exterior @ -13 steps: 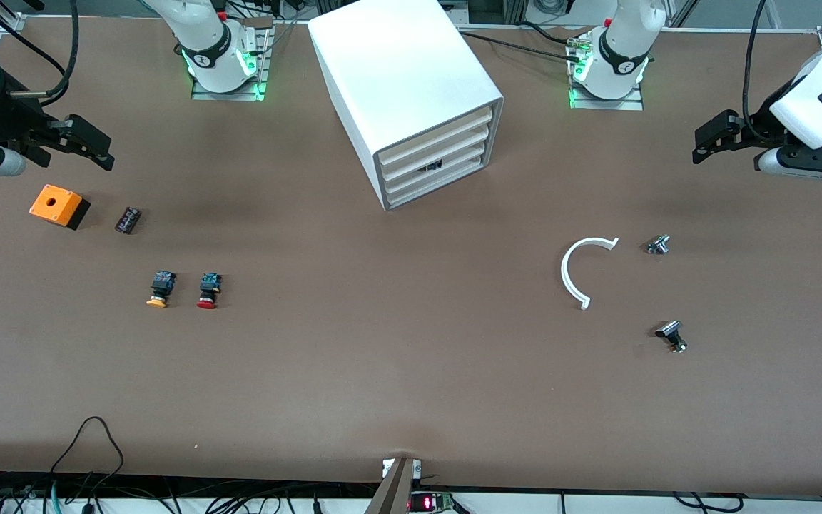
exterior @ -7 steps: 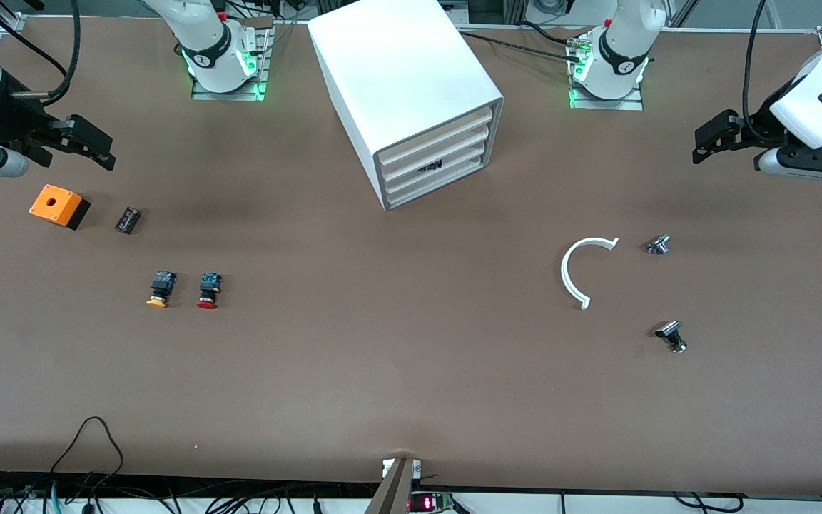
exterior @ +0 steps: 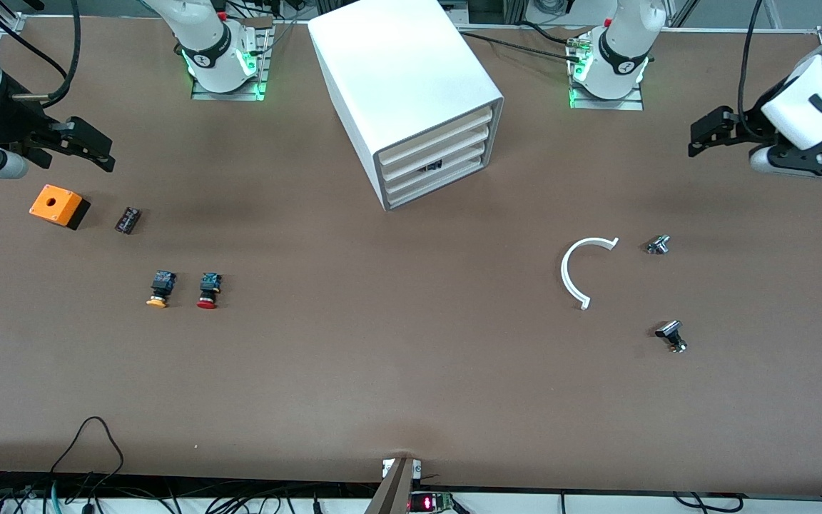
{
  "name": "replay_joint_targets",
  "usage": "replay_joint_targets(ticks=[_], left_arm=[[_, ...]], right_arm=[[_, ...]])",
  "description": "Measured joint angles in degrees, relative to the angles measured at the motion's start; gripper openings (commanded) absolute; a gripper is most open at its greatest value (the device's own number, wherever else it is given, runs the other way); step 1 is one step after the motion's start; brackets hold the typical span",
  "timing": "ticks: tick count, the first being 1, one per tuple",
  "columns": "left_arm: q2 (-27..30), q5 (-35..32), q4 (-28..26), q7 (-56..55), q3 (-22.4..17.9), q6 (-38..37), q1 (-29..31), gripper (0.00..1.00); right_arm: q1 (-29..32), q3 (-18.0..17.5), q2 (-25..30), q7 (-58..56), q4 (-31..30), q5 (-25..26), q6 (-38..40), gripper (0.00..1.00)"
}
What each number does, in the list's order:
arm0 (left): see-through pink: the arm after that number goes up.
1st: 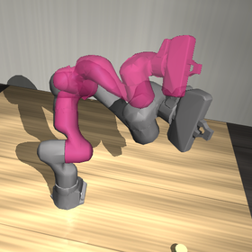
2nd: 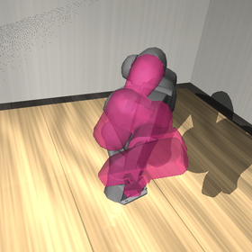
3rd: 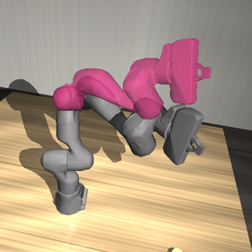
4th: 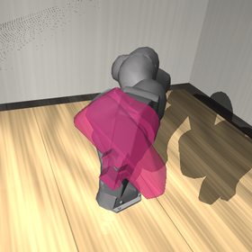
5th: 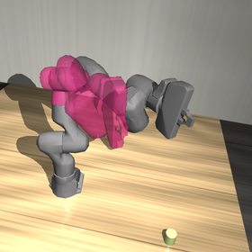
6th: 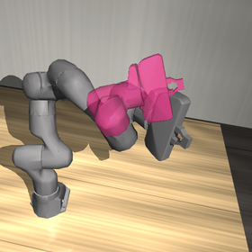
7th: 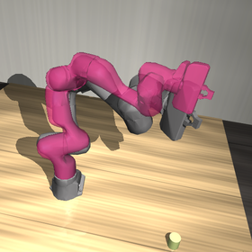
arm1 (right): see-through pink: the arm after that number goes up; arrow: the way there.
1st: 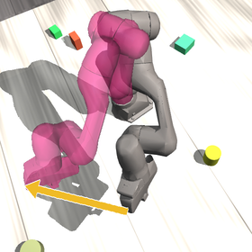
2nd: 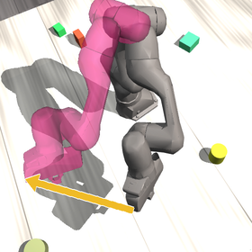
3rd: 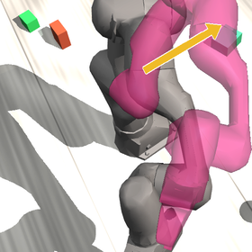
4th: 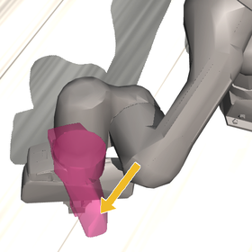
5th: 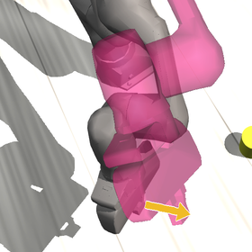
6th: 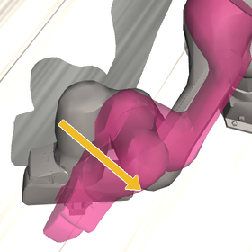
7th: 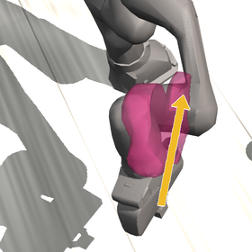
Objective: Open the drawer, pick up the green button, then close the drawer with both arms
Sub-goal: 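Reach the left gripper to the handle of the white cabinet drawer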
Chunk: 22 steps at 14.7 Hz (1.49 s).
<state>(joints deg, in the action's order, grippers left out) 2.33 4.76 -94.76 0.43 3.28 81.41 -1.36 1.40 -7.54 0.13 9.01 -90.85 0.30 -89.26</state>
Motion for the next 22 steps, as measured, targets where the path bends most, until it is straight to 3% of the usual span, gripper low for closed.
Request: replay_joint_targets(ticks=[5,11,17,22], left_arm=[[-3.25,10.94,-0.01,1.92,0.42,-12.67,-0.57,1.00],[-17.01,26.59,-0.20,21.96,0.41,-14.22,-0.38,0.99],[-27.99,42.82,-0.92,33.67,1.23,-1.54,-1.07,0.96],[-32.69,49.03,-7.85,41.50,4.65,4.87,-1.96,0.90]], right_arm=[[0.00,-0.11,-5.59,-0.03,-0.90,-0.22,-1.31,1.00],[-0.03,-0.22,-12.59,0.04,-0.94,-0.68,-4.60,0.98],[-1.64,-0.62,-19.53,6.60,-1.00,-0.87,-8.00,0.98],[-5.70,-0.71,-24.49,18.13,-1.01,-0.88,-12.78,0.98]])
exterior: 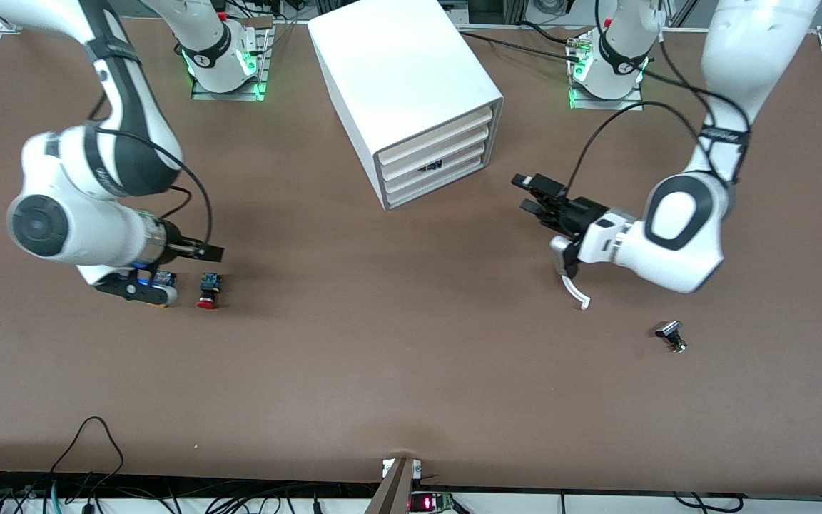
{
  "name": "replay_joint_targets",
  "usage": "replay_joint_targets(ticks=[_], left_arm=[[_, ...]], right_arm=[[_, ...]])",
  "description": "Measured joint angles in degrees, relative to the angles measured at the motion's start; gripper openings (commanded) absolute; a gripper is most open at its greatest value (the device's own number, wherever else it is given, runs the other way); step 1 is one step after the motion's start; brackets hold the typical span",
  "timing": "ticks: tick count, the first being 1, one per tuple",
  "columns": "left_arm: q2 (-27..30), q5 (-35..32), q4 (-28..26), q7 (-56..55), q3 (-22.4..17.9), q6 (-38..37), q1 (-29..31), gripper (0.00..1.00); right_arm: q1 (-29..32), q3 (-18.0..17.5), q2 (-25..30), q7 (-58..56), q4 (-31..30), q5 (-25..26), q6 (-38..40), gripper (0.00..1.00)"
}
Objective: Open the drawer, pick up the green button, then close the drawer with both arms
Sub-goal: 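Reach the left gripper to the handle of the white cabinet drawer, then pull the drawer open with the left gripper while the right gripper approaches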
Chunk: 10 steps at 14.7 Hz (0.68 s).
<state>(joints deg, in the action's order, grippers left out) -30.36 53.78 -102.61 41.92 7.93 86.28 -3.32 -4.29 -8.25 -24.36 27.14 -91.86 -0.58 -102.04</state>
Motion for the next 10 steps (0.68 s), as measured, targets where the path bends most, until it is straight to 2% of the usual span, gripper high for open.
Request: replay_joint_targets(ticks=[4,9,10], left_arm=[[-1.94,5.25,-7.96,11.29,0.80,6.15,0.01,0.88],[-2.13,13.33,-17.25,19.97,4.74,14.21,-0.25,0.85],[-2.24,13.97,-18.22,20.43,5.17,14.68,-0.34,0.80]], right_arm=[[-2.90,-0.02,-2.76,7.71,0.01,-0.01,-2.43,0.98],[-5.70,-0.03,-4.84,15.19,0.04,-0.01,-4.00,0.98],[-6.04,-0.03,-5.17,16.50,0.04,-0.02,-4.10,0.98]])
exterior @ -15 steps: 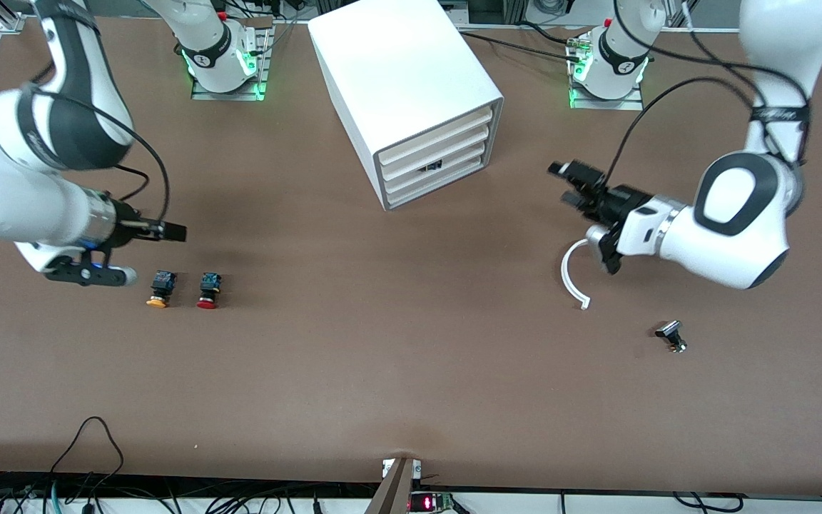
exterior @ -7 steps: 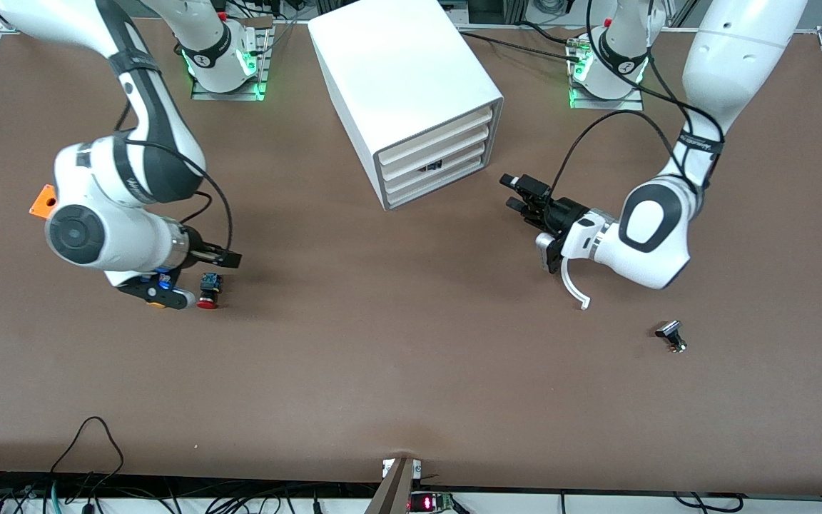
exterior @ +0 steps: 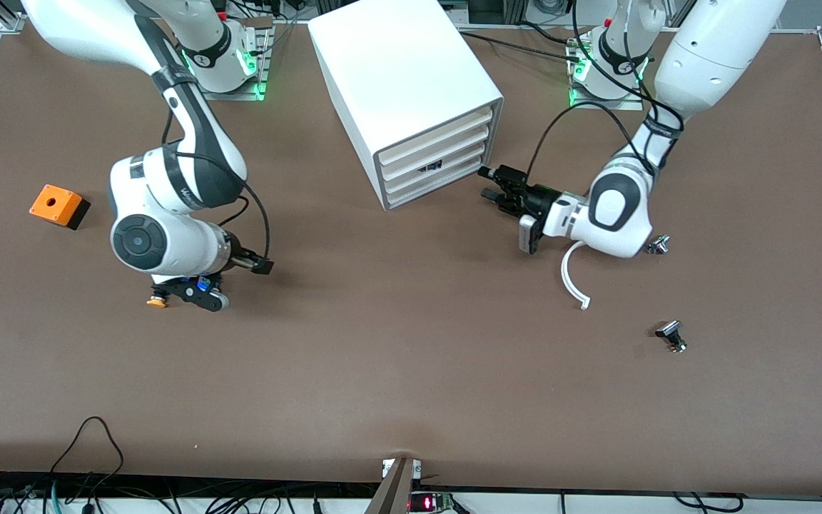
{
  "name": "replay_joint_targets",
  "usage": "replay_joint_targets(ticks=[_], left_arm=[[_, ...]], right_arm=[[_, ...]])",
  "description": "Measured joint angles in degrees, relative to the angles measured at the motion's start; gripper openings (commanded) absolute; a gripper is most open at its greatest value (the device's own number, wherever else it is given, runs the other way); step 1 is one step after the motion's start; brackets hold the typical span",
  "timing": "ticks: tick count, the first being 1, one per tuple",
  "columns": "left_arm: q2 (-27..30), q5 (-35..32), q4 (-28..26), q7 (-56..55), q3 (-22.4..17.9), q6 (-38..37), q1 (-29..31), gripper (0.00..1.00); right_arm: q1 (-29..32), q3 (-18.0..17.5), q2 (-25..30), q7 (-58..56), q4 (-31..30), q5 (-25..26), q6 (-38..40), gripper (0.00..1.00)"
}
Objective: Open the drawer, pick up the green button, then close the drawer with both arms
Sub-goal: 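Pull the drawer open with the left gripper while the right gripper approaches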
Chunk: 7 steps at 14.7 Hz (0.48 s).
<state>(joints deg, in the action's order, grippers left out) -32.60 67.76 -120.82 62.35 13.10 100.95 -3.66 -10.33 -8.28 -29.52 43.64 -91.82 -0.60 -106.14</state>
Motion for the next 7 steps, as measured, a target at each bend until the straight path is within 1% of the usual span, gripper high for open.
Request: replay_joint_targets(ticks=[2,3,6,7], left_arm=[[-0.16,0.22,-1.14,0.37,0.56,0.13,-0.05,0.77],[-0.15,0.23,-1.45,0.40,0.72,0.13,-0.14,0.73],[-0.23,0.73,-2.83,0.40,1.12,0.15,-1.24,0.73],[-0.32,1.14,-3.37,0.40,1.16,0.36,-1.81,0.71]], right_arm=[[-1.06,-0.02,-0.43,2.83,0.04,-0.02,-0.20,0.98],[-1.78,-0.03,-0.66,4.20,0.24,-0.03,-0.30,0.98],[-3.82,-0.06,-1.42,7.89,1.90,-0.32,-0.57,0.98],[-4.38,-0.07,-1.67,8.81,2.69,-1.09,-0.62,0.98]])
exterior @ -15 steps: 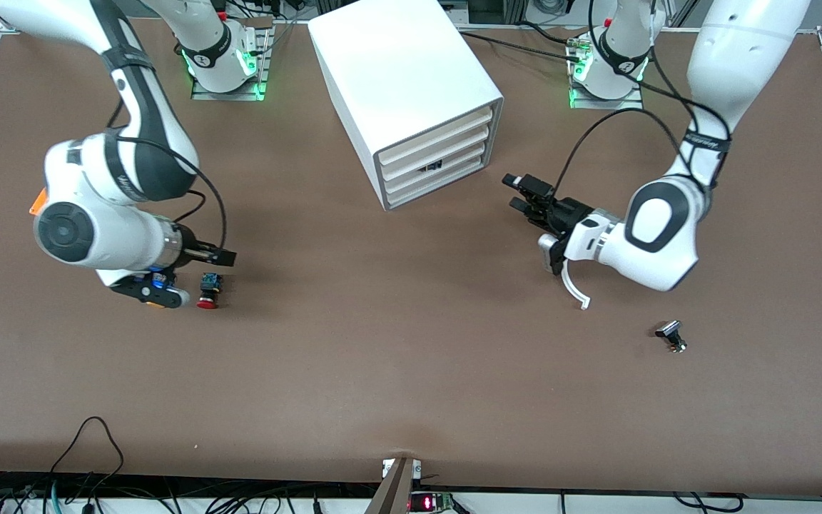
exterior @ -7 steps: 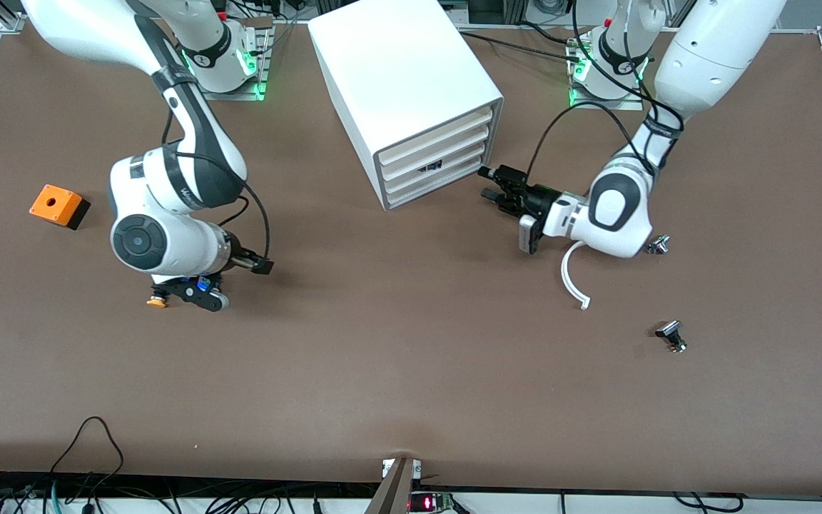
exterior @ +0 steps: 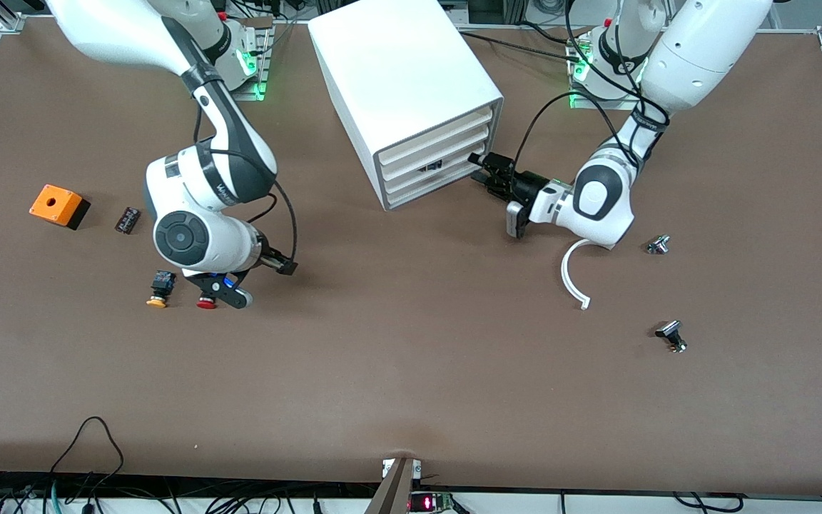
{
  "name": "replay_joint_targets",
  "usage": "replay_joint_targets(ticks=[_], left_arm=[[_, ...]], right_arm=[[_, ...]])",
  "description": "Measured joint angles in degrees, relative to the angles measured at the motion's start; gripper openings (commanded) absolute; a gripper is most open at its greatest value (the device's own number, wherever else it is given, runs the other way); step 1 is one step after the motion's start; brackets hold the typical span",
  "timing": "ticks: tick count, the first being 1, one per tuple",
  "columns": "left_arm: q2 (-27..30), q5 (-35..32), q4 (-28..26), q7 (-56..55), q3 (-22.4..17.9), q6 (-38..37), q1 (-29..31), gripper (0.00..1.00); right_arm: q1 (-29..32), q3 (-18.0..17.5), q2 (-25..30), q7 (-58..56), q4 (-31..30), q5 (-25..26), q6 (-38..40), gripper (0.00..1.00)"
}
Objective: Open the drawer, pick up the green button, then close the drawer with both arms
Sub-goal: 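Pull the drawer open with the left gripper while the right gripper approaches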
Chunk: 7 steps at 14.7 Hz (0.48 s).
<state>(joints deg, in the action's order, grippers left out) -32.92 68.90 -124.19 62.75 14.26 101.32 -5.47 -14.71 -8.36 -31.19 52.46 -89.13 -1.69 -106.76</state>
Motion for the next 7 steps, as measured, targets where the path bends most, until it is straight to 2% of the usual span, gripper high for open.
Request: replay_joint_targets(ticks=[3,6,7], left_arm=[[-0.33,0.49,-0.82,0.00,0.03,1.07,-1.06,0.66],[-1.10,1.28,-0.84,0.01,0.07,2.25,-1.26,0.64],[-1.48,2.39,-0.85,0.06,0.13,2.34,-1.57,0.61]], right_arm=[[-1.31,0.00,-0.74,2.00,2.86,-2.79,0.02,0.98],[-2.14,0.00,-0.99,3.88,4.58,-3.76,0.08,0.98],[-2.41,0.00,-1.01,4.31,4.94,-3.81,0.08,0.98]])
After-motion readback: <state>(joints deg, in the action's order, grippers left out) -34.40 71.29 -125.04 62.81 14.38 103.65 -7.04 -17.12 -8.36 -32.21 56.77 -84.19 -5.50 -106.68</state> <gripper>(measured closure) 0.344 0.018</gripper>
